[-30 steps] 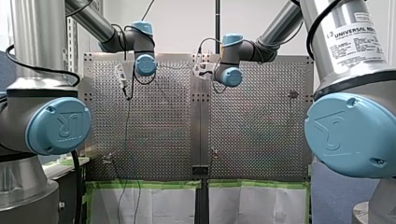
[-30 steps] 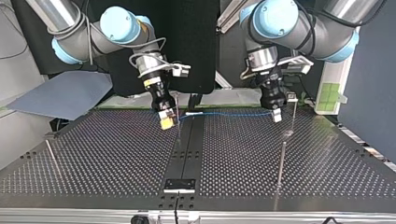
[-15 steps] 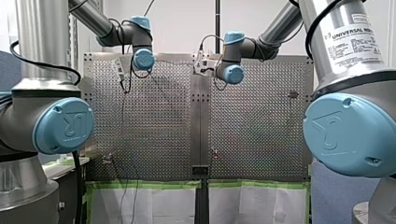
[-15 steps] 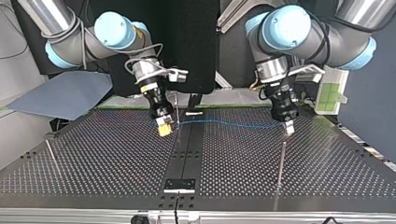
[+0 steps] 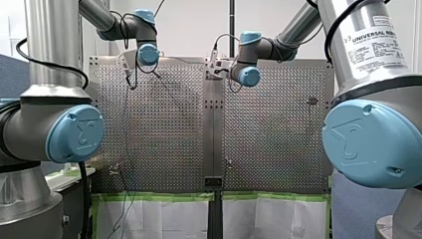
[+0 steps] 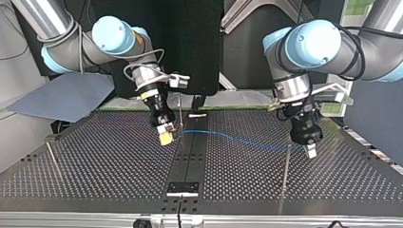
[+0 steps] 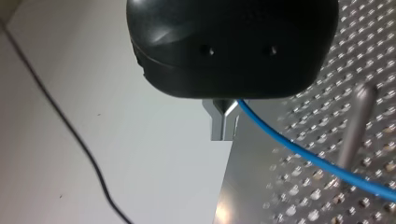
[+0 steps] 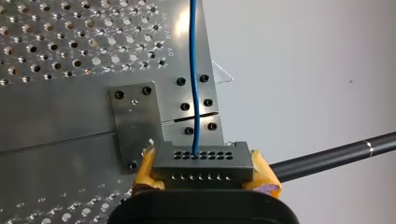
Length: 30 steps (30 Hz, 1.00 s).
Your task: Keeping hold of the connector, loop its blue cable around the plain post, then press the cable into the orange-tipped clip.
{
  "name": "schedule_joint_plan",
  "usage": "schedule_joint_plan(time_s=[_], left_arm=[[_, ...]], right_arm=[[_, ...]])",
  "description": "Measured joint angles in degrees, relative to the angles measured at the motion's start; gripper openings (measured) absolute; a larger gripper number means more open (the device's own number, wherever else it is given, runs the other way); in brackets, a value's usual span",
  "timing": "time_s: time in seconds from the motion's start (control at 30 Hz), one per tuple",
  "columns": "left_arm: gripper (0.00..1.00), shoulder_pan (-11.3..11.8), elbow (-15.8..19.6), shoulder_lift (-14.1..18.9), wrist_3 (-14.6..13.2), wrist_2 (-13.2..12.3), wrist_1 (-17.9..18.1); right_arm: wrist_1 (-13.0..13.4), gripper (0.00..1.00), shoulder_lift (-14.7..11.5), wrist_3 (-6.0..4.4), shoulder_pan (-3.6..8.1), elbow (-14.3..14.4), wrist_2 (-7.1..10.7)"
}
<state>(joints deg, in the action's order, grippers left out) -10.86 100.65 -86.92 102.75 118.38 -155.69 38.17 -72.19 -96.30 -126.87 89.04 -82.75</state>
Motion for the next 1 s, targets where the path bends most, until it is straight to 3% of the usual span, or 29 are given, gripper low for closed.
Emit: schedule_joint_plan(time_s=[0.27,0.63,1.0], left_arm=[[0.0,4.3,-0.9,-0.7,2.2,-4.3,1.0],[0.0,9.0,-5.6,-5.3,2.5,-9.4,0.0],[0.0,13.9,-6.0,-5.8,3.8,-14.2,0.9]], right_arm=[[0.0,0.0,0.1,-0.58,0.01,-1.1,0.71],[0.8,0.0,0.5,-1.75,0.0,-2.3,1.2],[-0.4,0.0,3.0,-2.57,-0.5,-5.2,2.58]])
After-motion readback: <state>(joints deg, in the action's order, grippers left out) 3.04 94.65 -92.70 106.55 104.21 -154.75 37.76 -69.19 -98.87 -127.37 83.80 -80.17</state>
